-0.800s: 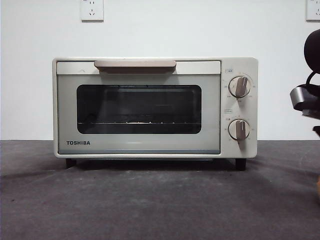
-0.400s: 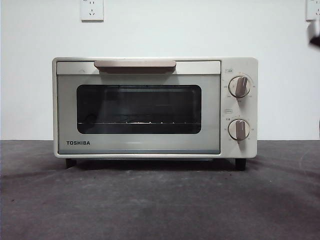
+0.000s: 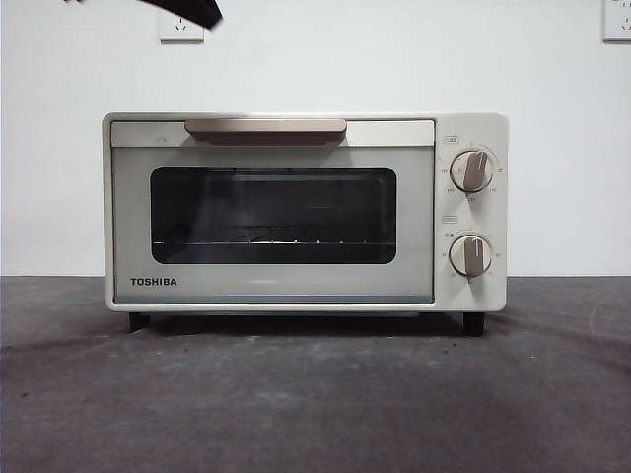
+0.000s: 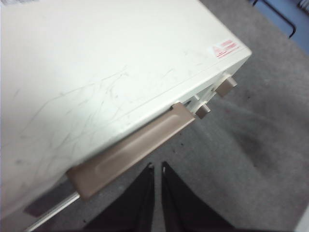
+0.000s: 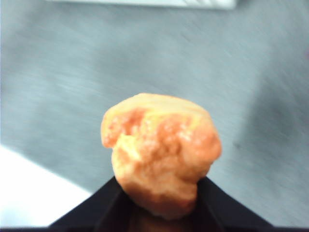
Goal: The left arm flap open the oven, the right arm pick bread and place it into oven, the left arm flap close the oven
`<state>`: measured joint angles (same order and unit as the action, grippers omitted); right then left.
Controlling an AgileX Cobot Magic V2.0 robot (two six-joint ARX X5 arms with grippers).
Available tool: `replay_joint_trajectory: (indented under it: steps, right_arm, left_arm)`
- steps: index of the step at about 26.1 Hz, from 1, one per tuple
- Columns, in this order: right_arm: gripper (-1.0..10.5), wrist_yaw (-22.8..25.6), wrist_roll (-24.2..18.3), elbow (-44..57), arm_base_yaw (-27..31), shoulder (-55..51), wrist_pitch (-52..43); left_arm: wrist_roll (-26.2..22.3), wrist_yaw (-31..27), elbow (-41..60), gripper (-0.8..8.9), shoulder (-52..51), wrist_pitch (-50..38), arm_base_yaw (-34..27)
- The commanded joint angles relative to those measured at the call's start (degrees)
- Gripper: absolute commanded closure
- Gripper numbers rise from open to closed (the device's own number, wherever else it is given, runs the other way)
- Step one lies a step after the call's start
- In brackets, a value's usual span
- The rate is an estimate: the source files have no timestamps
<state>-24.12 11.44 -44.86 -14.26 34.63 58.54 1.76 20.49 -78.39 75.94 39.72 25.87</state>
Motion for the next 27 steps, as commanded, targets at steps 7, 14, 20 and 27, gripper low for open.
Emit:
replay_joint_trajectory:
  steps: [7, 14, 20, 27]
  right_arm:
    - [8.1, -2.25, 2.86, -0.96, -0.28, -8.11, -0.28]
    - [8.1, -2.25, 2.97, -0.96, -0.28, -9.38, -0.39]
    - [8.1, -2.25, 3.02, -0.96, -0.28, -9.38, -0.42]
    - [8.1, -2.25, 3.15, -0.96, -0.28, -9.38, -0.44]
  left_arm:
    - [-5.97, -1.86, -3.21, 7.97, 8.17, -1.09, 2.25]
    - [-6.88, -5.31, -3.21, 7.97, 11.54, -5.18, 3.23]
    - [-6.93, -5.46, -3.21, 7.97, 12.85, -5.03, 3.52]
    - [-6.91, -5.44, -3.21, 7.97, 13.94, -2.47, 3.56]
